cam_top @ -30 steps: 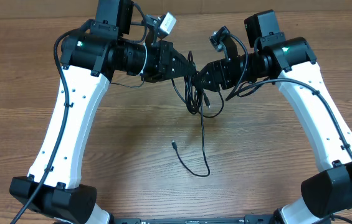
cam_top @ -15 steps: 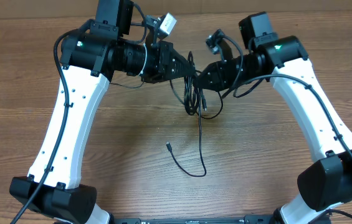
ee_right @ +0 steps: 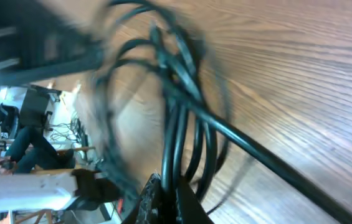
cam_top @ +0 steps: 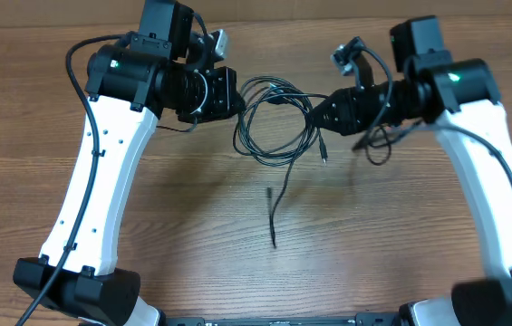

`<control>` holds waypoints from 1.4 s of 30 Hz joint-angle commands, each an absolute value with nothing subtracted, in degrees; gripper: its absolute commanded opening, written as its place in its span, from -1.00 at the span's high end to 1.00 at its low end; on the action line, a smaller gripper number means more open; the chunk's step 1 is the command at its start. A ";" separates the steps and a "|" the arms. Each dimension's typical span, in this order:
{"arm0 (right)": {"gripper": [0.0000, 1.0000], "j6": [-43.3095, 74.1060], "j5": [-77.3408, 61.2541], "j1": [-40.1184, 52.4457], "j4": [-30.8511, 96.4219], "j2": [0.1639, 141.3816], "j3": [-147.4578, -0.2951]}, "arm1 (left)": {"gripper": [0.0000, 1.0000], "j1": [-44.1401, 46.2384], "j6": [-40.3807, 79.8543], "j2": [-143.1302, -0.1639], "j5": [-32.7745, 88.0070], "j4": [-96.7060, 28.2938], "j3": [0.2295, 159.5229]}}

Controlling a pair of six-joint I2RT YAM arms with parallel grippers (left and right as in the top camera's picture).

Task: Untangle cables
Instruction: 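Pull the grippers apart to spread the cable loops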

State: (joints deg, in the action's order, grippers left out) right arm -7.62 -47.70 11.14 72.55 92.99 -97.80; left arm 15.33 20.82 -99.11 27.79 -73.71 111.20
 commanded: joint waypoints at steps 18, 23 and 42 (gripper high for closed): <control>0.92 -19.18 -64.12 11.44 86.02 86.13 -98.96 | 0.92 14.70 21.76 -103.53 13.02 -74.37 112.66; 0.92 1.04 -35.31 6.74 84.31 86.15 -99.24 | 0.91 14.59 20.71 -104.49 12.91 -74.11 112.66; -0.34 3.97 -32.32 7.51 79.00 86.15 -98.96 | 0.92 14.59 9.80 -104.31 44.75 -68.12 114.85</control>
